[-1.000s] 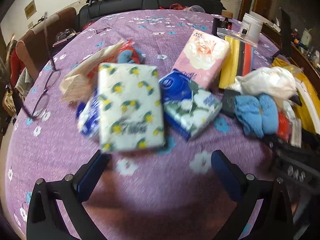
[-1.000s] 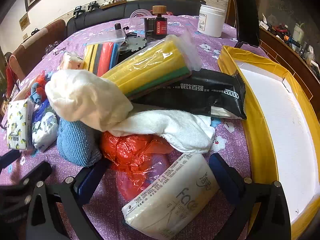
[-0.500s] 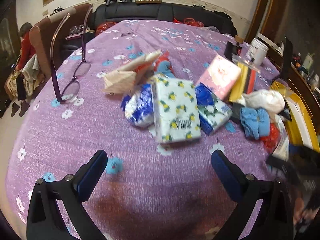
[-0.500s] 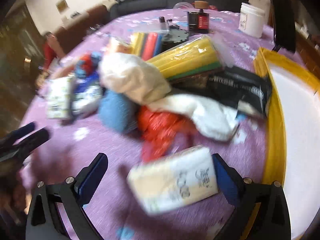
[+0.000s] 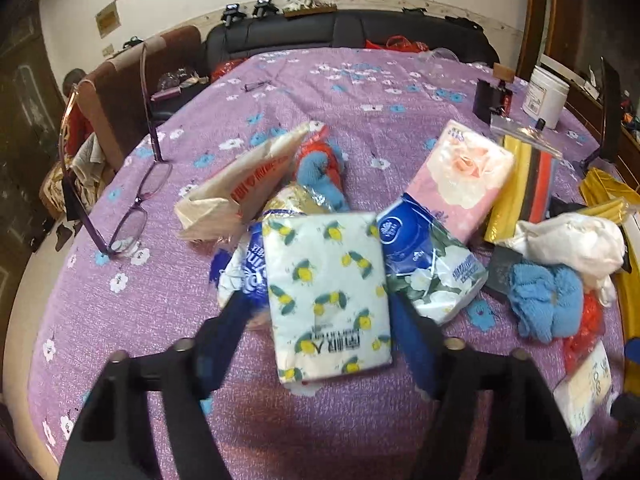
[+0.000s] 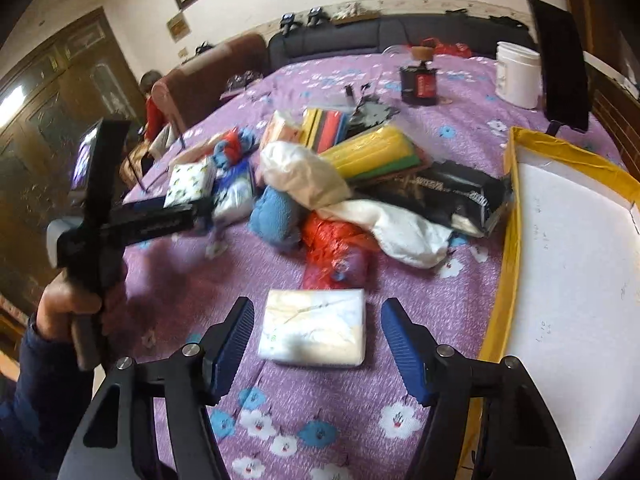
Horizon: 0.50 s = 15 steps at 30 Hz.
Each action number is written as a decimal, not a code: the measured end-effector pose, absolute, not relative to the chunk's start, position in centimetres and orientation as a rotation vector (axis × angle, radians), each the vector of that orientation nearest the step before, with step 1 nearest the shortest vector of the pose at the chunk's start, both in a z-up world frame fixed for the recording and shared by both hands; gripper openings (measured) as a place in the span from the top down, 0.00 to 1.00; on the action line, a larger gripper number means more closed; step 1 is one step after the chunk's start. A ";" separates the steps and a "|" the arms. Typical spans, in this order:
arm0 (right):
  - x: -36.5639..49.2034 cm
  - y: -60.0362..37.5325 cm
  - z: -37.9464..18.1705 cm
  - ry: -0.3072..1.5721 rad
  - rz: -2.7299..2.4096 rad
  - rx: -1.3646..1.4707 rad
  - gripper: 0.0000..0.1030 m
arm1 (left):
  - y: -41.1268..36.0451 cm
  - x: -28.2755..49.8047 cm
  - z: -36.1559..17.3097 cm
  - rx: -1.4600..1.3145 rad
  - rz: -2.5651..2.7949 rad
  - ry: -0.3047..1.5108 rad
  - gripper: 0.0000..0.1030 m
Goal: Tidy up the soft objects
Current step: 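Grasp the lemon-print pack with the left gripper while the right grasps the Face pack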
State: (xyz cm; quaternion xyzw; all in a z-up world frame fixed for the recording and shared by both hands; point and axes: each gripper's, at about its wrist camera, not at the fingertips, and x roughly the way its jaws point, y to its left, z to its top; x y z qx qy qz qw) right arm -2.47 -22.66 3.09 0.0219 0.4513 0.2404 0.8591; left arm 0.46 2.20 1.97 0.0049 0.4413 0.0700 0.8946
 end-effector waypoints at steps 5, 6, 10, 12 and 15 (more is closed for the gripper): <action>-2.8 -22.3 2.1 0.998 0.504 0.027 0.27 | 2.2 -0.8 2.0 0.002 0.123 0.916 0.50; -2.9 -22.1 1.9 1.000 0.500 0.015 0.25 | 2.2 -1.3 2.1 -0.002 0.116 0.914 0.50; -3.3 -21.1 1.6 1.005 0.493 -0.030 0.21 | 2.3 -3.1 2.4 -0.030 0.070 0.916 0.50; -3.2 -20.8 1.5 1.005 0.467 -0.054 0.18 | 2.2 -4.0 2.3 -0.035 0.061 0.915 0.50; -2.9 -20.4 1.0 1.019 0.457 -0.079 0.17 | 1.8 -5.1 2.2 -0.048 0.035 0.917 0.50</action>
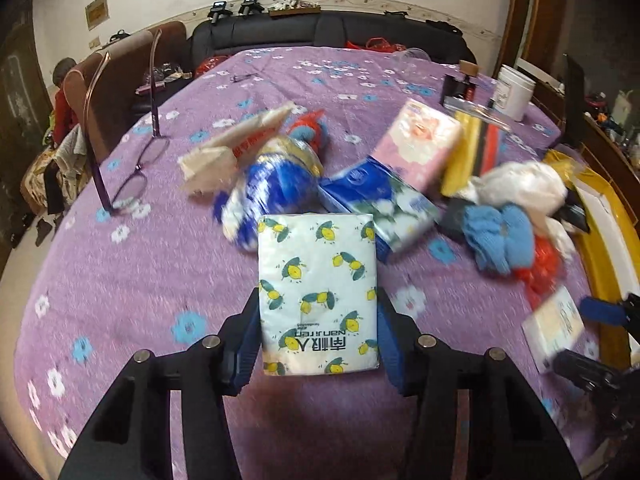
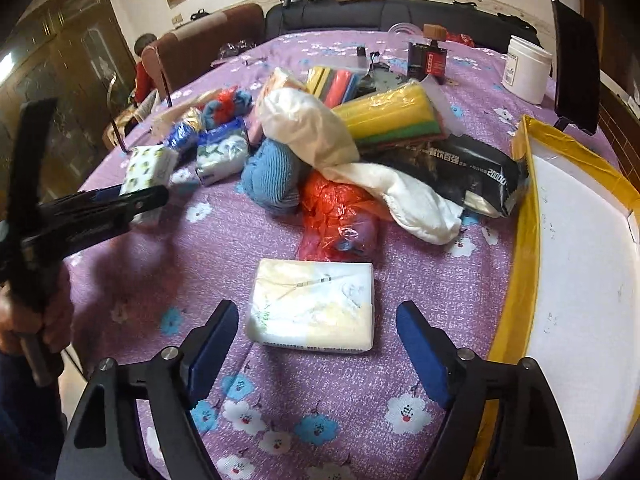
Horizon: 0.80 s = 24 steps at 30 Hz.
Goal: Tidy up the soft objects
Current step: 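Grasp the lemon-print pack with the left gripper while the right grasps the Face pack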
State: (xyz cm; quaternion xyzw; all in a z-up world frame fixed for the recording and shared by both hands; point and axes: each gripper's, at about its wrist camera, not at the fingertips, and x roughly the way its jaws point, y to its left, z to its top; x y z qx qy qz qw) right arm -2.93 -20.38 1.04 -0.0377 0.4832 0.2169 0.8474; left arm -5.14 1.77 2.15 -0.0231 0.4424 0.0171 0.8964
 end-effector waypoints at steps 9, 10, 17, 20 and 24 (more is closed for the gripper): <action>-3.7 -19.9 0.2 1.008 0.438 -0.100 0.34 | -0.7 -6.7 2.4 -0.014 -0.011 0.896 0.50; -3.7 -20.1 0.4 1.001 0.440 -0.093 0.34 | -0.9 -6.8 2.6 -0.012 -0.018 0.893 0.50; -4.9 -20.9 2.5 0.928 0.491 -0.044 0.34 | -2.7 -7.5 3.4 0.004 -0.058 0.876 0.50; -5.2 -21.5 3.3 0.906 0.490 -0.023 0.34 | -3.6 -7.6 3.8 0.021 -0.072 0.870 0.50; -5.2 -22.7 4.0 0.886 0.485 0.006 0.34 | -5.1 -7.7 4.3 0.047 -0.088 0.863 0.50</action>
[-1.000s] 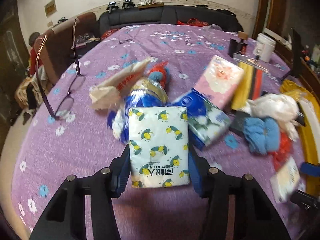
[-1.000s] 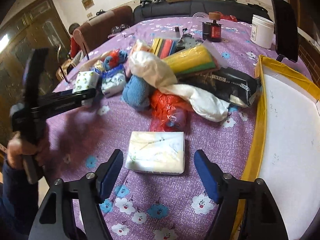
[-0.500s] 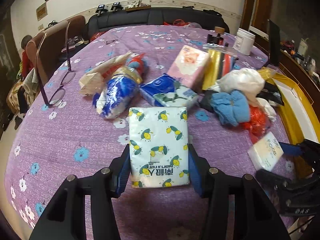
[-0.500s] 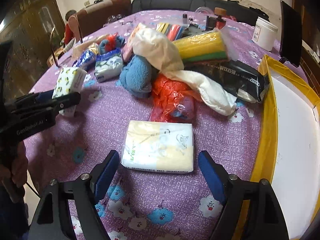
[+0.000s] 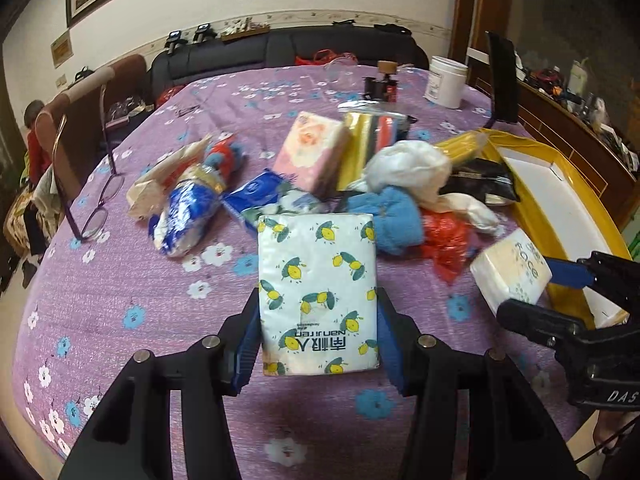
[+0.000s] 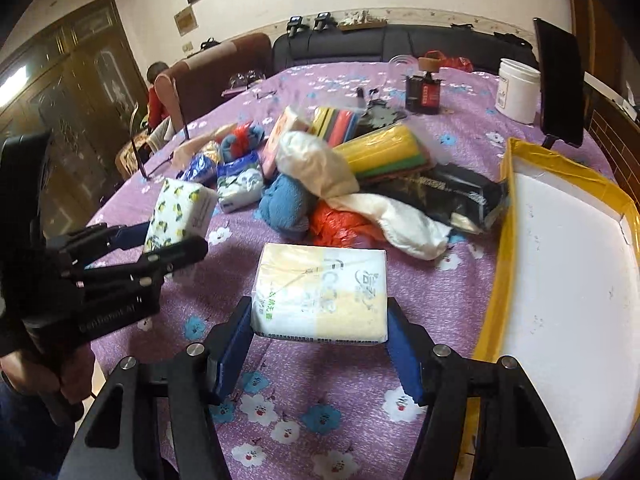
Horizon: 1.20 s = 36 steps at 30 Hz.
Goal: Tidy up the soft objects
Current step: 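Grasp the lemon-print pack with the left gripper while the right grasps the Face pack, then carry both tissue packs over the yellow tray and lower them inside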
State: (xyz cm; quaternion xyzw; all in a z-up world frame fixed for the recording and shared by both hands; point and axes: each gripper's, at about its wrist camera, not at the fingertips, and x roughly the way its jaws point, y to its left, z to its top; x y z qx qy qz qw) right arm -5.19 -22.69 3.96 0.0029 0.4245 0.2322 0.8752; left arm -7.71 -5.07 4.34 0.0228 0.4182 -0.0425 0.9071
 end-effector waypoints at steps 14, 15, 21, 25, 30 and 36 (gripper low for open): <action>-5.0 -29.0 5.4 0.812 0.433 0.121 0.34 | -11.5 -7.6 5.3 0.161 -0.148 0.847 0.50; -5.0 -29.6 5.5 0.808 0.427 0.131 0.34 | -12.0 -7.5 5.4 0.169 -0.153 0.845 0.50; -4.5 -32.7 5.7 0.795 0.389 0.178 0.34 | -15.4 -6.6 6.1 0.214 -0.195 0.836 0.50; -4.1 -34.6 6.3 0.786 0.365 0.184 0.34 | -17.7 -5.8 6.3 0.232 -0.224 0.837 0.50; -2.9 -37.2 7.0 0.788 0.318 0.179 0.34 | -20.5 -4.2 6.2 0.231 -0.264 0.850 0.50; -0.8 -40.0 7.6 0.809 0.259 0.166 0.34 | -23.2 -1.9 6.1 0.212 -0.303 0.858 0.50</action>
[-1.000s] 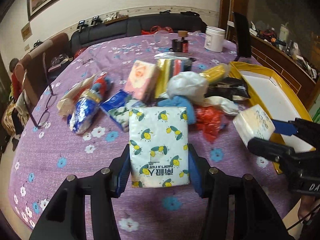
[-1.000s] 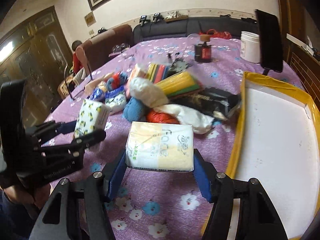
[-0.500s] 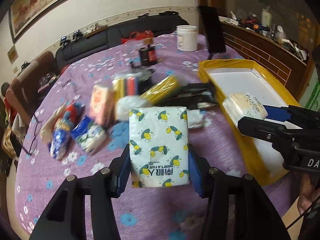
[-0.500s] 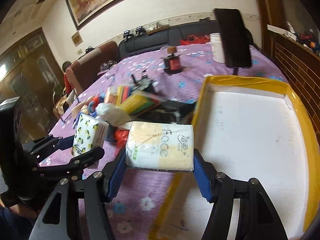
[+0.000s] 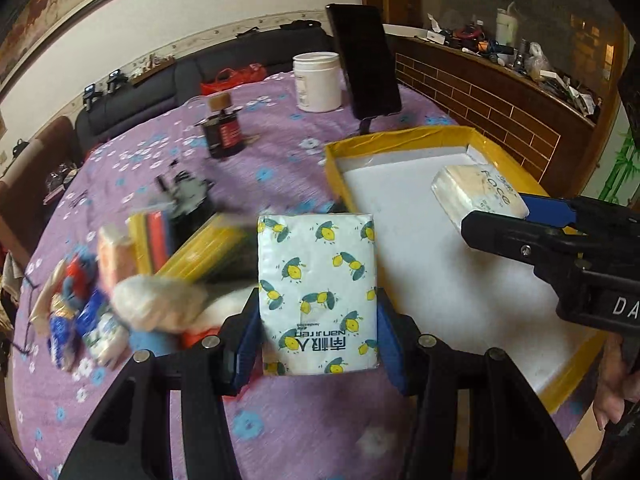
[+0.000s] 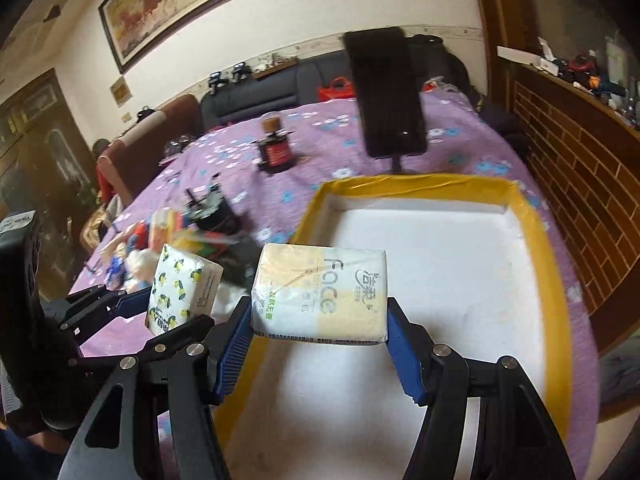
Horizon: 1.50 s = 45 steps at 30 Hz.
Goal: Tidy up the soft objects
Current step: 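Carry both tissue packs over the yellow tray and lower them inside, then open both grippers to release the tissue packs in the tray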
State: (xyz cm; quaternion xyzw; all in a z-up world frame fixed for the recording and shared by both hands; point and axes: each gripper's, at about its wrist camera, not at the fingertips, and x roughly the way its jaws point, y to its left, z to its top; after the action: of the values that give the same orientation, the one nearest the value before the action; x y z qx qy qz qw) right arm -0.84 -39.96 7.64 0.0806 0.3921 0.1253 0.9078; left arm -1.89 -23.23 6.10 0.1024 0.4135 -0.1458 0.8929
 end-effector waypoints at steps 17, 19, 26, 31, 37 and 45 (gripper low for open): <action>8.5 -45.5 5.8 0.962 0.134 0.122 0.34 | -31.6 5.6 4.6 0.203 -0.376 0.891 0.50; 9.2 -45.8 4.9 0.981 0.132 0.122 0.34 | -32.2 6.2 4.0 0.205 -0.374 0.904 0.50; 11.1 -46.0 3.0 1.029 0.119 0.101 0.34 | -32.8 7.6 3.2 0.198 -0.376 0.938 0.50; 11.9 -46.3 2.7 1.036 0.111 0.097 0.34 | -33.1 8.3 2.7 0.198 -0.371 0.971 0.50; 12.3 -46.4 2.4 1.048 0.113 0.102 0.34 | -33.3 8.5 2.5 0.196 -0.373 0.989 0.50; 12.2 -46.5 2.6 1.051 0.118 0.112 0.33 | -33.5 8.3 2.7 0.215 -0.369 0.971 0.41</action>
State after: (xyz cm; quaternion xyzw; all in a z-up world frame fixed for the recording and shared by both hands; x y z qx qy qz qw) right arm 12.17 -46.53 2.56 0.0533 0.5010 0.0565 0.8620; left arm 8.28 -33.48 2.74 0.1026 0.4632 -0.1758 0.8625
